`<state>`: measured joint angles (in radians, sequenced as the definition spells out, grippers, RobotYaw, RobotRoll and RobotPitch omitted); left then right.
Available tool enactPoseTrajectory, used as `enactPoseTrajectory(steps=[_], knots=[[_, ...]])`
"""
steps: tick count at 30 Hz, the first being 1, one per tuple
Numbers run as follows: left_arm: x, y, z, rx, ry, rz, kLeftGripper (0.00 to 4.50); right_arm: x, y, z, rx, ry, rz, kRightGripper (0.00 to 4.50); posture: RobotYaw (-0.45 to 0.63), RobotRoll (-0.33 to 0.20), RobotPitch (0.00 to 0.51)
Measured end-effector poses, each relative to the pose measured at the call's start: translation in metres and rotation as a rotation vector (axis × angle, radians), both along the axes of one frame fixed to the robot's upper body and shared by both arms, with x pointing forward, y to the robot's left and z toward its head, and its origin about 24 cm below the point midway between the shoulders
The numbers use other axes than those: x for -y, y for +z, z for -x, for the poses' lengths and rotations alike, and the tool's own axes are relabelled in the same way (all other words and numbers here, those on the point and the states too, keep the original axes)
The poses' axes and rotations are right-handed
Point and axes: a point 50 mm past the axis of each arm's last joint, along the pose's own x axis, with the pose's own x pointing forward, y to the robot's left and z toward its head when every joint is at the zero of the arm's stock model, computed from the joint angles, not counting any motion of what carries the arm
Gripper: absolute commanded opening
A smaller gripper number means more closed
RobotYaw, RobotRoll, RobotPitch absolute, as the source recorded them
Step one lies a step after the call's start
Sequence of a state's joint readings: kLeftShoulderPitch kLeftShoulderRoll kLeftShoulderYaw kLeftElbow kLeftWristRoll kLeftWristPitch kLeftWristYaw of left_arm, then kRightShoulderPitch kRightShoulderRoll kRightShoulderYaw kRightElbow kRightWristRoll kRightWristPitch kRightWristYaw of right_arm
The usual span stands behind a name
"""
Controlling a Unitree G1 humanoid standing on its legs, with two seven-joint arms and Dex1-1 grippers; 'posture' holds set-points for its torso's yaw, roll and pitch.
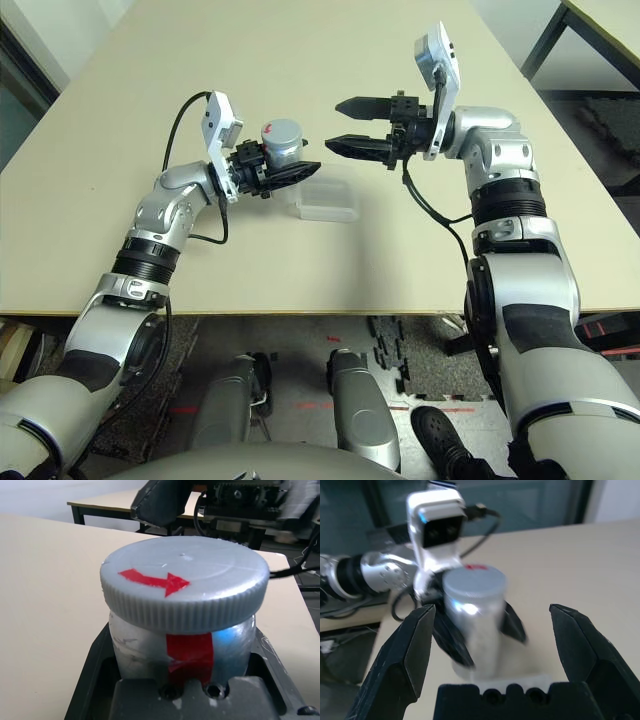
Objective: Pour the medicine from the bottle into the box.
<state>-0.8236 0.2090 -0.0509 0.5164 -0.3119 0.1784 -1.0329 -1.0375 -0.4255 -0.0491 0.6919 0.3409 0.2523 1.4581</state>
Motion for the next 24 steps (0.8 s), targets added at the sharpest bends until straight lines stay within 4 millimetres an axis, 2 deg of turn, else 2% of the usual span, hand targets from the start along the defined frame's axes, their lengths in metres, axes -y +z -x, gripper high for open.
enactPoseTrajectory(steps=[8,24], knots=[[0.0,0.0,0.0,0.001,-0.007,-0.001,2.64,-0.028,-0.003,-0.001,0.008,0.021,-0.041,4.5,-0.22,0.0,0.145],[0.003,0.0,0.0,0.002,-0.016,-0.004,2.64,-0.057,-0.007,-0.012,0.036,-0.009,-0.028,4.5,-0.21,0.0,0.143]])
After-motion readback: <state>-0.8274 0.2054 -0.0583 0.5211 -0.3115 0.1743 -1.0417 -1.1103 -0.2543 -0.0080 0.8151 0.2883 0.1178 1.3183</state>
